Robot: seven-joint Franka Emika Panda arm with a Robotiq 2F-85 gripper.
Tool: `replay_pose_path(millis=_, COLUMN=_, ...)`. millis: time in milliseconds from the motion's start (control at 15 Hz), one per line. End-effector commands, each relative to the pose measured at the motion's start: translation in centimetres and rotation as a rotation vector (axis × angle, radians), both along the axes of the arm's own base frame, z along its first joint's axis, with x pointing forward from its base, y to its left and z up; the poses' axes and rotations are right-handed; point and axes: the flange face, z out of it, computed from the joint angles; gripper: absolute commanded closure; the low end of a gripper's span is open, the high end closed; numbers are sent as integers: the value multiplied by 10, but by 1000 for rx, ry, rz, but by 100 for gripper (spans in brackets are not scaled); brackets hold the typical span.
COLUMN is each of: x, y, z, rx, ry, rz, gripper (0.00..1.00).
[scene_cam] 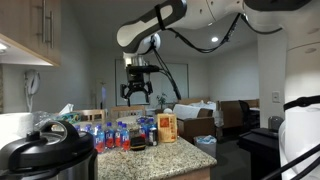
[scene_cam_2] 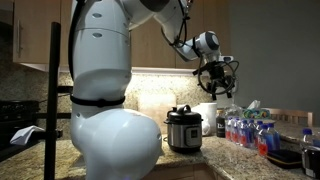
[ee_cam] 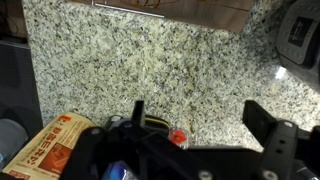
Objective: Put the black lid on the rice cooker then remove it and place it on the counter.
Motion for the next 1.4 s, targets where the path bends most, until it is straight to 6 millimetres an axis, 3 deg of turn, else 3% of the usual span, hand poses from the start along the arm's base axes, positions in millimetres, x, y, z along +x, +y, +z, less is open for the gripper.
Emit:
replay_pose_path(millis=0, x=10, y=-4, z=29, rx=23, ry=-72, rz=77, gripper=0)
replay_pose_path(millis=133, x=18, y=-2, z=49, rx=52, ry=-101, rz=125, gripper=0)
replay_pose_path(millis=333, x=30, y=18, z=75, rx=101, ry=-120, rz=233, gripper=0)
replay_pose_path(millis=600, x=51, y=60, z=81, rx=212, ry=-94, rz=418, gripper=0)
replay_pose_path(millis=933, x=83, y=114, z=60, rx=271, ry=-43, rz=577, gripper=0)
replay_pose_path(millis=1333, x=105, y=184, z=11, rx=462, ry=36, rz=755, gripper=0)
